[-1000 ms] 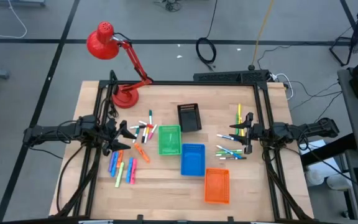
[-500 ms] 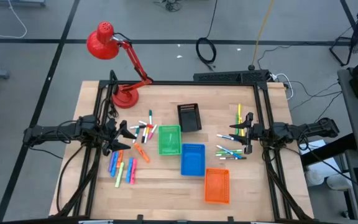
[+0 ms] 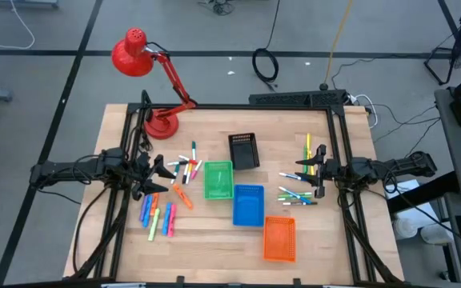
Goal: Pick & Place Markers
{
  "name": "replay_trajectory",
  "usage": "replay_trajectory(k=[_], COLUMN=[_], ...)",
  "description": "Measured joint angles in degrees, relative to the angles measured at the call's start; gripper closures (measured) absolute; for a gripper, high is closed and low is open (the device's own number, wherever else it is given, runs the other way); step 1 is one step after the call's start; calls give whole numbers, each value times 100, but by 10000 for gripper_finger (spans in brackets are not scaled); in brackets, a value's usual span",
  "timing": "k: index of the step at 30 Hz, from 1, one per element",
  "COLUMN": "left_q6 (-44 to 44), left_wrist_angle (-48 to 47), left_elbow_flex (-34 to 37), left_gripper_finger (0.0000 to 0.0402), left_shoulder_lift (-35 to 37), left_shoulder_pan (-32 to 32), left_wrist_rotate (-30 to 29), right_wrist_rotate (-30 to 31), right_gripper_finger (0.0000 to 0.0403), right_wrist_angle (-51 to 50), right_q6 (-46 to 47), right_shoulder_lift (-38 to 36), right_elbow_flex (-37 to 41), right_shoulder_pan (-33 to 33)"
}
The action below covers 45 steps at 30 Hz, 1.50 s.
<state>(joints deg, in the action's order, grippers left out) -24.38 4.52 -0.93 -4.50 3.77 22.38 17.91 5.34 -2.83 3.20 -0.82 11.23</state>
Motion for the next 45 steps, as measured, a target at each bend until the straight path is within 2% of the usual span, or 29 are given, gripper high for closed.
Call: replay_trajectory(k=[31,33,38,42,45], left_q6=[7,4,4,7,7], left_wrist_angle=[1,1,0,-1,0], left_elbow_flex=[0,0,0,2,2], left_gripper_finger=[128,128,128,128,128], left_shoulder_lift=[-1,0,-1,1,0], left_shoulder_pan=[0,0,0,0,0], left_wrist_rotate=[1,0,1,1,-1], right_wrist_rotate=[-2,-12,-302,-308,-280], right_gripper_finger=[234,234,234,234,234], right_wrist_angle=[44,53,89,131,194], right_q6=[115,521,2634,3480,3650], right_shoulder_lift=[-2,0,-2,-2,0], right_elbow_flex=[0,0,0,0,2], right_shoulder_pan=[2,2,11,13,8])
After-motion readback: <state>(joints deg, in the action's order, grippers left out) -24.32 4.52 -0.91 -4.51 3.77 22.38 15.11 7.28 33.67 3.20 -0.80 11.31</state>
